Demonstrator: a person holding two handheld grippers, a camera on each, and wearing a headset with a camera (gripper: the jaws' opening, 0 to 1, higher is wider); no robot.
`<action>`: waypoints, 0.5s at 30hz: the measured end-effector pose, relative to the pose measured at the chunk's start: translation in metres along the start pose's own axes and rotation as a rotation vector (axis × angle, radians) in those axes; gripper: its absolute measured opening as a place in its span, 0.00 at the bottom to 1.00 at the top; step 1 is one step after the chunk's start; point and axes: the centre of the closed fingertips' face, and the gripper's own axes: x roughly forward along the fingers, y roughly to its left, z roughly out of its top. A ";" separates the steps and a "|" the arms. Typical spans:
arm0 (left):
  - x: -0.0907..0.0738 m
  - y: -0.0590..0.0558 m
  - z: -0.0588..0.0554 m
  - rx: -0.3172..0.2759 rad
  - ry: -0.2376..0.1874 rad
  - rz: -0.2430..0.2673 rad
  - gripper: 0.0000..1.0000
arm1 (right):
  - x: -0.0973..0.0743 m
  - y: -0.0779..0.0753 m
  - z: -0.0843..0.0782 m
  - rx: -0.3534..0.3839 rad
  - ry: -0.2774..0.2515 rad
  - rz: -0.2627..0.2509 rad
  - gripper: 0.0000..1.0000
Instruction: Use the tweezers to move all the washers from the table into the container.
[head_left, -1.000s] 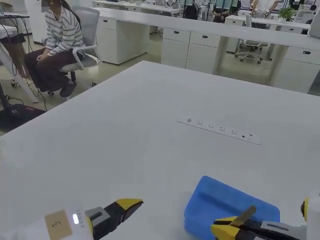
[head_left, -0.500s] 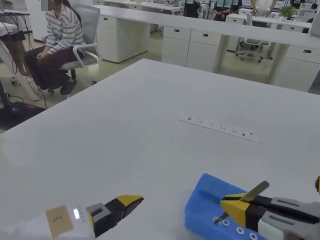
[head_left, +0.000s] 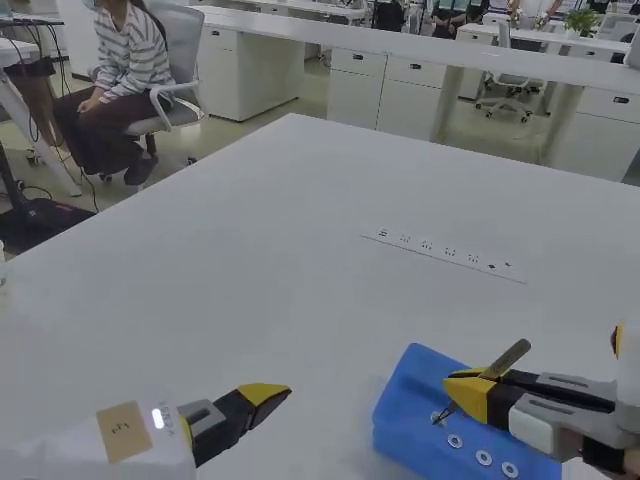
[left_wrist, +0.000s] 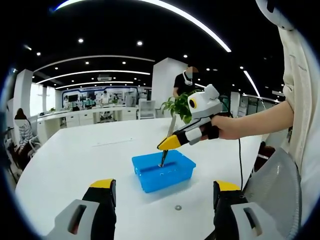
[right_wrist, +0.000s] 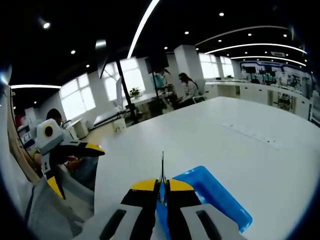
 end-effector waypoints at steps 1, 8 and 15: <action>0.000 0.000 0.000 0.000 -0.001 0.000 0.81 | 0.001 -0.002 -0.001 0.004 0.002 -0.002 0.03; 0.000 0.000 0.000 -0.001 -0.001 0.001 0.81 | 0.011 -0.014 -0.007 0.001 0.031 -0.019 0.03; 0.000 0.000 0.000 -0.001 0.002 0.002 0.81 | 0.019 -0.024 -0.015 -0.016 0.067 -0.035 0.03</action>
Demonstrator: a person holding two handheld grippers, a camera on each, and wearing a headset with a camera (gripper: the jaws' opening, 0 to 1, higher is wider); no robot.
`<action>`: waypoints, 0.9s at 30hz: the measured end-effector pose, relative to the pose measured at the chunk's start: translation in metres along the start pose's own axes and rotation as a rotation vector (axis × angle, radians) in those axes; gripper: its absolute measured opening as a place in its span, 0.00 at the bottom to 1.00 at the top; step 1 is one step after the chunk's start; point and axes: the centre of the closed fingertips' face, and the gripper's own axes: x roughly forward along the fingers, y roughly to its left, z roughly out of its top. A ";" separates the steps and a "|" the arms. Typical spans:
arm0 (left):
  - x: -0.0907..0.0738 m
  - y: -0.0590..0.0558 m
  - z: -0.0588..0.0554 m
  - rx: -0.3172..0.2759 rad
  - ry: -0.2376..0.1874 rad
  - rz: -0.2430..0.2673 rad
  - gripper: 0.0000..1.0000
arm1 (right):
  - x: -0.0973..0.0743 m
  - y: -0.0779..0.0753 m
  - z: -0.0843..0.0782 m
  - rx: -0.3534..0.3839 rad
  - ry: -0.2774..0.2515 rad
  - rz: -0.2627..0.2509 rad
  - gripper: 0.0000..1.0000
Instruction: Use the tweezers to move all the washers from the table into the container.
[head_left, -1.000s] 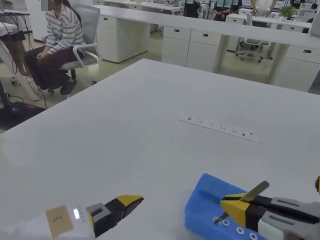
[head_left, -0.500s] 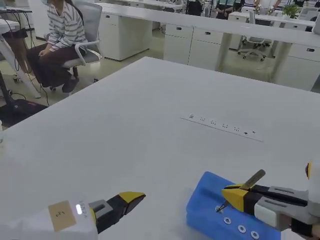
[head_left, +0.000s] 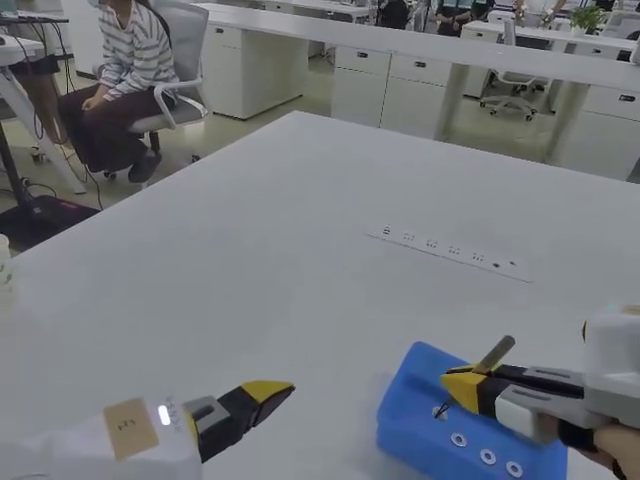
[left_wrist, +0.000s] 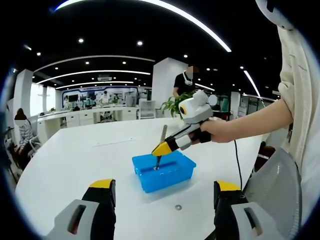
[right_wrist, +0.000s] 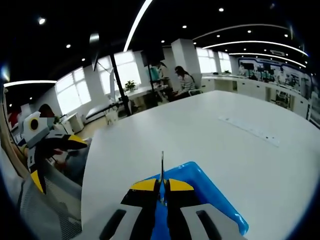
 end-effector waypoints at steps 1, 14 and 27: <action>0.000 0.000 0.000 -0.001 -0.002 0.000 0.81 | 0.001 -0.001 -0.001 0.000 0.003 0.000 0.03; 0.001 0.001 0.000 -0.001 -0.002 0.003 0.81 | 0.016 -0.021 -0.016 -0.007 0.066 -0.012 0.03; 0.001 0.002 0.000 -0.002 -0.002 0.002 0.81 | 0.021 -0.027 -0.027 -0.011 0.100 -0.021 0.03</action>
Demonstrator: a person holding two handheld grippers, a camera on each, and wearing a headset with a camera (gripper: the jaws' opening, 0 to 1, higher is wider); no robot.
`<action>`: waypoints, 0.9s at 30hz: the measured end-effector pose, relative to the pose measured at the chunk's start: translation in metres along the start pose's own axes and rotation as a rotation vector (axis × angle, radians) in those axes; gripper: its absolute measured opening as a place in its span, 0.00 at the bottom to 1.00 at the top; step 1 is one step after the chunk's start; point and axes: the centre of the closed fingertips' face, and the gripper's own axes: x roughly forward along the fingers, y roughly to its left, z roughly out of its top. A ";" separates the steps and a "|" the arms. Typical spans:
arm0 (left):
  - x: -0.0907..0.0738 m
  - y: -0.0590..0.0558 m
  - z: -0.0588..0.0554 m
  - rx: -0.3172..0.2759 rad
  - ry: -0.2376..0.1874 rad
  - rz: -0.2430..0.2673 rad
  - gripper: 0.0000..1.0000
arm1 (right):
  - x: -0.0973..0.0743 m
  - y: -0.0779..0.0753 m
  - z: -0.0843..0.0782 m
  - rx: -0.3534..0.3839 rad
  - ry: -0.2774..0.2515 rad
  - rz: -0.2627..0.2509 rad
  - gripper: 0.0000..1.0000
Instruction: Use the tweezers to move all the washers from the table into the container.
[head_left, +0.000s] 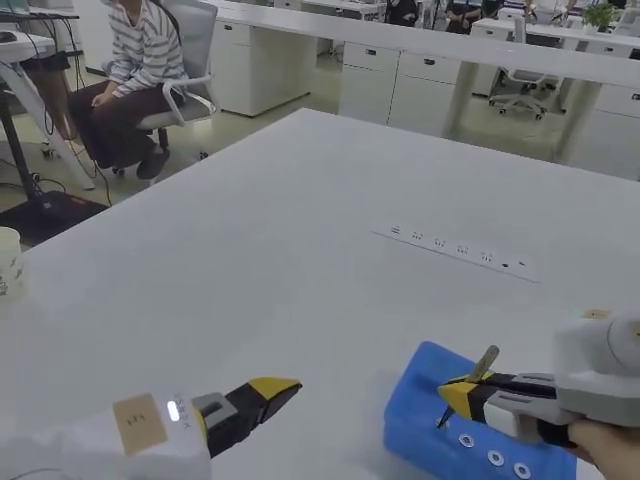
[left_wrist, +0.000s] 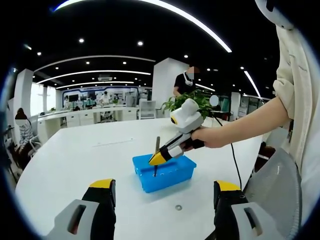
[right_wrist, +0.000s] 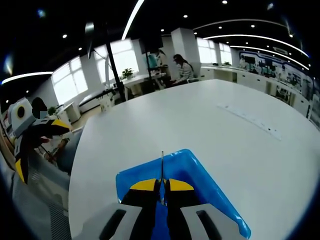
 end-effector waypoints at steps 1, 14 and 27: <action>0.000 0.000 0.000 0.001 0.000 0.001 0.81 | 0.001 -0.001 -0.001 -0.002 0.003 -0.001 0.03; 0.001 0.000 -0.001 0.001 0.004 -0.002 0.81 | 0.005 -0.005 -0.007 -0.003 0.012 -0.009 0.03; 0.000 -0.001 -0.002 0.007 0.009 -0.008 0.81 | 0.004 0.000 -0.008 -0.038 -0.019 -0.008 0.04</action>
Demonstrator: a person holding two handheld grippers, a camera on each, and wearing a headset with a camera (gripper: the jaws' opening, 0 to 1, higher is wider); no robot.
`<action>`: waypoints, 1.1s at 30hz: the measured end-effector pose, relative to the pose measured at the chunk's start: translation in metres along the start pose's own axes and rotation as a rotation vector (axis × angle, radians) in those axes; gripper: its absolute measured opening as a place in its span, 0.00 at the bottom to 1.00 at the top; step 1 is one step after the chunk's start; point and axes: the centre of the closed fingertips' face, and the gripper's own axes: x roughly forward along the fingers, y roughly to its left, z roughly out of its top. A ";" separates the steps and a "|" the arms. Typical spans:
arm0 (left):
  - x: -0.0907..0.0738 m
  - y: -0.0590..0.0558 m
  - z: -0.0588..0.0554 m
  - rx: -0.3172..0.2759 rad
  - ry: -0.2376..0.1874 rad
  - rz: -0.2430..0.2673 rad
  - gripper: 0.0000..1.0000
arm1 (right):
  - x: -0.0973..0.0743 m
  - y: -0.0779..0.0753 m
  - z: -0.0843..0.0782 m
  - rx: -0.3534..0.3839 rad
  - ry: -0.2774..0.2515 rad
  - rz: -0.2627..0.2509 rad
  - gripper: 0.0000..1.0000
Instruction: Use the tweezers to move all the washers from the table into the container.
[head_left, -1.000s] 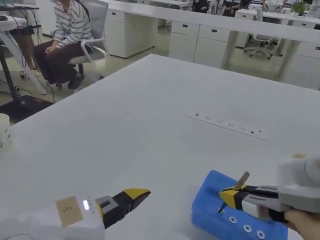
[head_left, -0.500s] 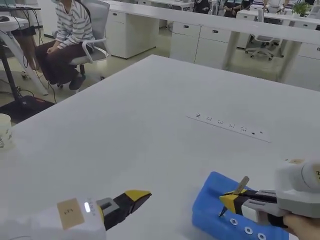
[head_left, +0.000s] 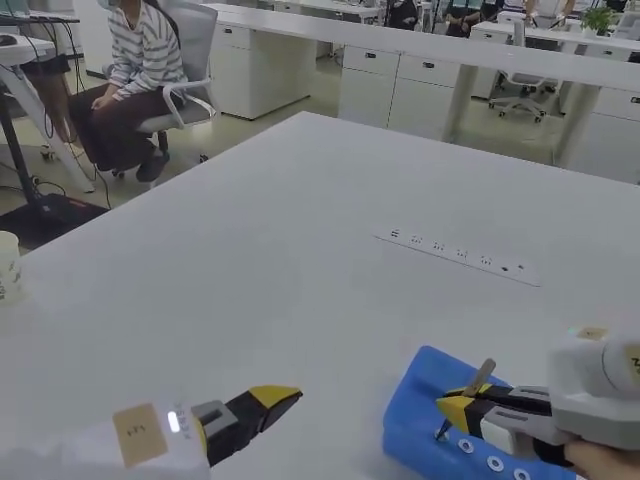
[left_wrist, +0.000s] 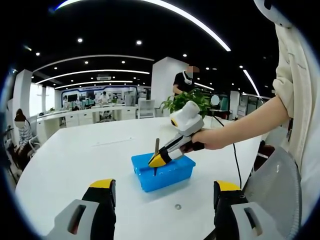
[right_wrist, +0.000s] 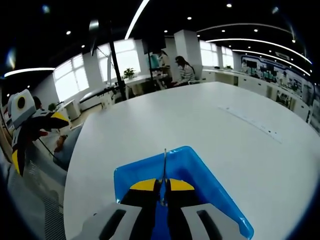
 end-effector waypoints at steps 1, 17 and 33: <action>0.000 0.000 0.000 -0.001 -0.002 0.000 0.81 | 0.000 0.000 0.000 0.002 -0.005 0.001 0.04; 0.000 0.002 0.002 -0.005 -0.010 0.009 0.81 | -0.006 0.001 0.007 -0.012 -0.024 -0.011 0.04; -0.001 0.000 0.002 -0.001 -0.009 0.006 0.81 | -0.036 0.037 0.043 -0.048 -0.121 0.017 0.04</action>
